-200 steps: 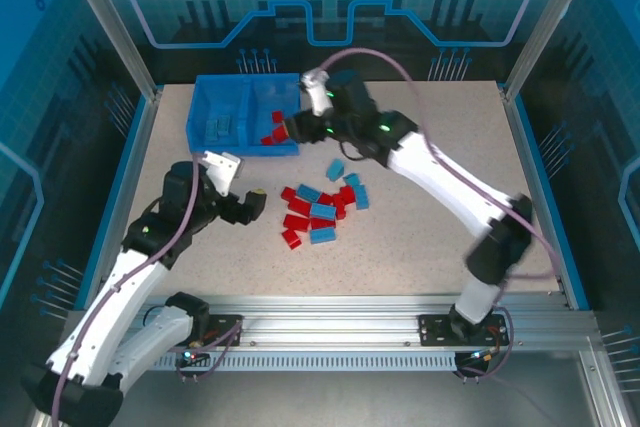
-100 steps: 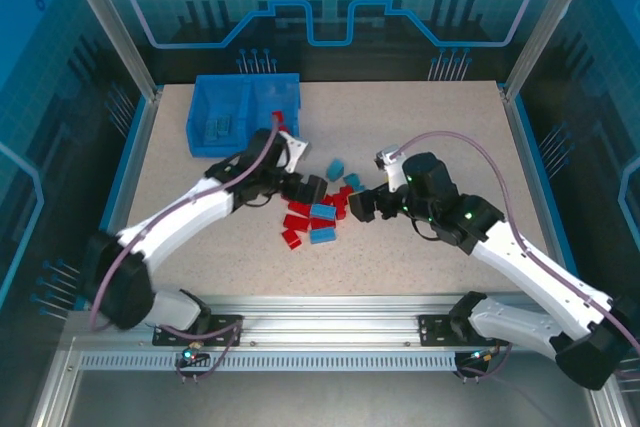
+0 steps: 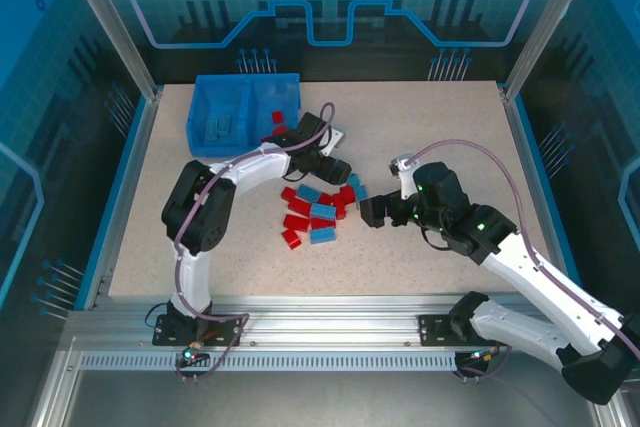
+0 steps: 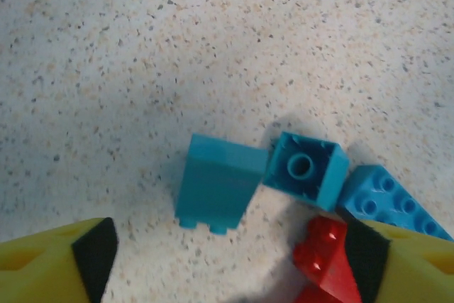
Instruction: Sort the legos into containers by color
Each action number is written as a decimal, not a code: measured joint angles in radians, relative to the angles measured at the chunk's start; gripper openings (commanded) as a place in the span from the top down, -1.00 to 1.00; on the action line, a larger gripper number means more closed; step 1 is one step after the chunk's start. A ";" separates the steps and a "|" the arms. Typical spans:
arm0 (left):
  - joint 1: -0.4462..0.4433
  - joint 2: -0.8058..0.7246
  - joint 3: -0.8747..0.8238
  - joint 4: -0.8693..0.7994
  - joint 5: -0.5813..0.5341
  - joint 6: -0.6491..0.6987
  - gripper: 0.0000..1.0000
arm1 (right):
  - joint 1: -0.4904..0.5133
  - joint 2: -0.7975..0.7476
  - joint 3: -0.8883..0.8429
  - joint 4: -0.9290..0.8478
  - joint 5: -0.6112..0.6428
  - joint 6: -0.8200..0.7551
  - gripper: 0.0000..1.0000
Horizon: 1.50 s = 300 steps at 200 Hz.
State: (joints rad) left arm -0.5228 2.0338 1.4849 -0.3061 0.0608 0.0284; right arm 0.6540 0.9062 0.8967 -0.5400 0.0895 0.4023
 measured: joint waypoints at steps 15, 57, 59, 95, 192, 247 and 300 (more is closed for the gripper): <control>0.000 0.046 0.047 0.002 -0.011 0.005 -0.50 | -0.001 -0.023 0.000 0.000 0.013 0.006 -1.00; 0.000 0.126 0.103 -0.002 -0.021 0.007 -0.23 | -0.001 -0.050 0.000 0.000 0.026 0.020 -1.00; 0.000 0.128 0.103 -0.002 -0.021 0.004 -0.21 | -0.001 -0.050 0.000 0.000 0.026 0.021 -1.00; 0.000 0.156 0.108 -0.002 -0.024 -0.007 0.09 | -0.002 -0.037 0.000 0.000 -0.001 0.024 -1.00; 0.000 -0.043 0.028 -0.006 -0.039 -0.089 0.36 | -0.002 -0.006 0.000 -0.006 -0.038 0.075 -1.00; 0.041 -0.374 0.018 -0.002 -0.218 -0.074 0.36 | -0.003 0.007 0.002 -0.004 -0.039 0.090 -1.00; 0.380 -0.246 0.136 -0.045 -0.325 -0.151 0.37 | -0.003 0.018 0.003 0.001 -0.038 0.092 -1.00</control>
State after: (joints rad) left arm -0.1425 1.7874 1.6211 -0.3515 -0.2646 -0.1226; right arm 0.6514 0.9241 0.8997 -0.5392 0.0513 0.4942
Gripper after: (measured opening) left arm 0.352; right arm 0.997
